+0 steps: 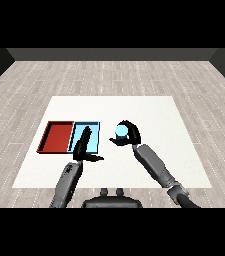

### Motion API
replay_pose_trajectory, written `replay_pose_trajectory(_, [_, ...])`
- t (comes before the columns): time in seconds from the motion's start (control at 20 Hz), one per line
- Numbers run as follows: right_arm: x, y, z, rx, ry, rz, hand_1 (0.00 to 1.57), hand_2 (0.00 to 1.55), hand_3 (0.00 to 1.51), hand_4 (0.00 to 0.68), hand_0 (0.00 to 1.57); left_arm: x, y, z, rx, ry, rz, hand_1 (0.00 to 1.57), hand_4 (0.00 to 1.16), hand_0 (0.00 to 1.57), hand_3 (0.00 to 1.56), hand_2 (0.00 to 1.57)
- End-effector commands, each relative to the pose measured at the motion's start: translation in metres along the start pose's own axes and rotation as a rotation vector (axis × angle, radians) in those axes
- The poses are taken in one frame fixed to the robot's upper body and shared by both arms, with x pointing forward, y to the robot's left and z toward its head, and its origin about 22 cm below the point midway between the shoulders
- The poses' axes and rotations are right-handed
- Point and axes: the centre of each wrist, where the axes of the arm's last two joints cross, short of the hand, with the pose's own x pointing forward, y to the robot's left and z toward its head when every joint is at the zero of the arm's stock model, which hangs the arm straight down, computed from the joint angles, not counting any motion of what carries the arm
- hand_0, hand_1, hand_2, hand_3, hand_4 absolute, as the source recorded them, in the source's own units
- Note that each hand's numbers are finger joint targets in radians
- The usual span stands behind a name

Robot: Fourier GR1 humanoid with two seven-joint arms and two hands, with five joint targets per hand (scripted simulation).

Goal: Pick the blue can and put it in the blue box

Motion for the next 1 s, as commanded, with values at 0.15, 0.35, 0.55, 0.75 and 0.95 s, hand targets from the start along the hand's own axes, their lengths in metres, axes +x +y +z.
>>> replay_pose_trajectory(0.15, [0.005,0.015,0.004,0.027,-0.006,-0.005,1.42,1.44,1.41,0.666,1.42,-0.009,-0.038,-0.009,-0.045,0.024,-0.033,0.00,0.00,0.00,0.00,0.00])
replay_pose_trajectory(0.35, [0.008,0.012,0.008,0.051,-0.018,-0.004,1.42,1.45,1.41,0.661,1.42,-0.010,-0.040,-0.024,-0.024,0.055,-0.006,0.00,0.00,0.00,0.00,0.00])
replay_pose_trajectory(0.55, [-0.004,0.013,-0.010,0.032,-0.015,-0.027,1.41,1.45,1.42,0.663,1.41,-0.021,-0.036,-0.031,-0.045,0.072,-0.026,0.00,0.00,0.00,0.00,0.00])
replay_pose_trajectory(0.75, [0.021,0.001,-0.012,0.069,-0.038,-0.033,1.40,1.44,1.40,0.668,1.40,-0.036,-0.046,-0.014,-0.051,0.108,-0.010,0.00,0.00,0.00,0.00,0.00])
replay_pose_trajectory(0.95, [0.018,0.019,0.008,0.063,-0.053,-0.020,1.40,1.44,1.40,0.679,1.40,-0.031,-0.038,-0.028,-0.066,0.112,-0.020,0.00,0.00,0.00,0.00,0.00])
